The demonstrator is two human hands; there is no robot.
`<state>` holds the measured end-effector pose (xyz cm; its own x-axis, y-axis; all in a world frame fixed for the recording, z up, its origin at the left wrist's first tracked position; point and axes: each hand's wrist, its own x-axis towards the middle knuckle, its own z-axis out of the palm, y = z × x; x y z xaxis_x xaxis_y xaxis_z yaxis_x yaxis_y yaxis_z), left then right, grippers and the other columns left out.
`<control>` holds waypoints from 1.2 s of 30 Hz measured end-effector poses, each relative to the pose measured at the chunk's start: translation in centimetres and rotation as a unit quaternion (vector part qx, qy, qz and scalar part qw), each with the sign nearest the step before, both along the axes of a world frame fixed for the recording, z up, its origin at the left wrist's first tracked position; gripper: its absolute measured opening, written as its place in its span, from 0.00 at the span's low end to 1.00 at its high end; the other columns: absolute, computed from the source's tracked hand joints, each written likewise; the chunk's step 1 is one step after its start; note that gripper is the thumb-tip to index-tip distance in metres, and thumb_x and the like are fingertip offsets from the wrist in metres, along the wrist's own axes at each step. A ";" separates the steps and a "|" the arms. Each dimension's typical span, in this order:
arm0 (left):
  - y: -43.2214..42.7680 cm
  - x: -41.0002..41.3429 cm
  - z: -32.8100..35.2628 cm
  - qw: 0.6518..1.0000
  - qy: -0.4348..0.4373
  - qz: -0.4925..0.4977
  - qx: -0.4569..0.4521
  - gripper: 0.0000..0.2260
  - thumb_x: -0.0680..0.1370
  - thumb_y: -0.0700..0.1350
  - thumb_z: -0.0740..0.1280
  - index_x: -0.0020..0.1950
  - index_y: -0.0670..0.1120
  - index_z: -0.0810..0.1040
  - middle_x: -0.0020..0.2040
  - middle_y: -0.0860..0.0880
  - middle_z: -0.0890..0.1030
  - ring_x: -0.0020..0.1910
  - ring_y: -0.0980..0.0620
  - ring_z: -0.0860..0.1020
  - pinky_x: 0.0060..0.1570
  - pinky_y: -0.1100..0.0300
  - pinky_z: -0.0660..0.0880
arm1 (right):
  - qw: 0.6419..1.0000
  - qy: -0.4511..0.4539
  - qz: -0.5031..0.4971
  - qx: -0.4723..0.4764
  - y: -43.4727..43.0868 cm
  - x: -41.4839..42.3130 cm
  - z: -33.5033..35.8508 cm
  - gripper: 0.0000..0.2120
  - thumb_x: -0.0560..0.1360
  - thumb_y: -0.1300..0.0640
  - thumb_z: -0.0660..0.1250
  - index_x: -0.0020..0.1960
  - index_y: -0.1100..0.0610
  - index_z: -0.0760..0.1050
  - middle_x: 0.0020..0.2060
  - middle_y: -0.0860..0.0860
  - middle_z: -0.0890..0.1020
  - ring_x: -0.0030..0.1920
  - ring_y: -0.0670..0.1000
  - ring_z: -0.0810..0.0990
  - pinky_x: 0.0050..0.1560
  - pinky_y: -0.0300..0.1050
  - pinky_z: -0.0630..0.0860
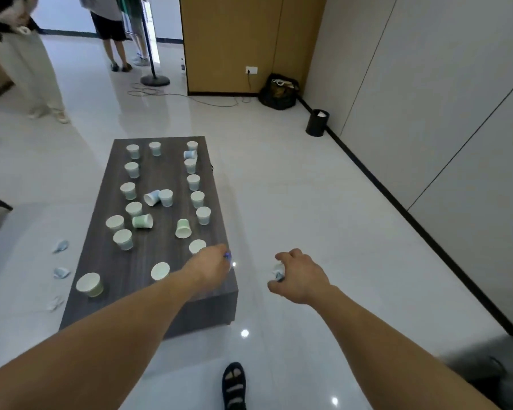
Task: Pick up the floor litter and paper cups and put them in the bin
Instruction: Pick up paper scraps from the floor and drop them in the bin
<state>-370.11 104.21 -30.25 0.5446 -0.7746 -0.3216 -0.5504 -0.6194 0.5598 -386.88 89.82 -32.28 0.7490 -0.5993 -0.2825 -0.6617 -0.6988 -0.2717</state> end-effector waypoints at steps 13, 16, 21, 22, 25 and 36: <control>-29.5 5.5 -0.9 0.997 0.048 -0.059 -0.030 0.09 0.78 0.39 0.55 0.48 0.41 0.75 0.48 0.42 0.80 0.48 0.41 0.78 0.49 0.50 0.74 | 0.996 0.030 -0.087 -0.007 -27.0 1.9 0.7 0.36 0.71 0.41 0.65 0.75 0.49 0.60 0.68 0.51 0.68 0.65 0.55 0.70 0.59 0.48 0.72; -35.3 6.4 -0.9 0.996 0.038 -0.076 -0.013 0.09 0.79 0.40 0.55 0.48 0.42 0.74 0.49 0.42 0.80 0.48 0.41 0.78 0.49 0.51 0.74 | 0.995 0.033 -0.094 -0.003 -32.9 2.7 0.4 0.36 0.71 0.40 0.65 0.75 0.49 0.60 0.68 0.51 0.67 0.65 0.55 0.69 0.59 0.48 0.71; -47.0 8.8 -0.7 0.997 0.018 -0.065 -0.022 0.08 0.79 0.39 0.55 0.48 0.43 0.74 0.50 0.42 0.79 0.48 0.41 0.77 0.50 0.51 0.74 | 0.996 0.014 -0.083 -0.011 -45.0 5.7 -0.3 0.35 0.71 0.41 0.65 0.75 0.50 0.60 0.68 0.51 0.67 0.65 0.55 0.69 0.58 0.48 0.71; -49.5 9.2 -0.6 0.998 0.013 -0.059 -0.027 0.09 0.79 0.39 0.55 0.49 0.42 0.75 0.50 0.42 0.79 0.47 0.42 0.77 0.49 0.52 0.74 | 0.997 0.009 -0.078 -0.011 -47.4 6.2 -0.3 0.35 0.71 0.41 0.66 0.75 0.50 0.61 0.68 0.51 0.67 0.65 0.55 0.69 0.58 0.48 0.71; -56.5 10.3 -0.1 0.998 0.012 -0.051 -0.025 0.09 0.79 0.39 0.55 0.48 0.43 0.75 0.49 0.43 0.80 0.42 0.47 0.74 0.44 0.56 0.72 | 0.998 0.011 -0.064 -0.002 -54.4 7.4 0.2 0.35 0.71 0.41 0.66 0.75 0.50 0.60 0.68 0.52 0.67 0.65 0.55 0.69 0.58 0.48 0.71; -77.7 18.4 -1.3 0.999 0.020 -0.031 -0.030 0.09 0.79 0.41 0.55 0.49 0.43 0.74 0.49 0.43 0.80 0.44 0.45 0.76 0.48 0.52 0.75 | 0.999 0.026 -0.043 0.012 -76.7 16.2 -0.5 0.36 0.71 0.41 0.66 0.75 0.50 0.61 0.68 0.51 0.67 0.66 0.54 0.69 0.61 0.48 0.70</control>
<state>-351.73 26.47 -31.50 0.4823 -0.8252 -0.2939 -0.5641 -0.5492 0.6166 -370.68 13.13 -32.82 0.6791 -0.6533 -0.3347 -0.7325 -0.6326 -0.2515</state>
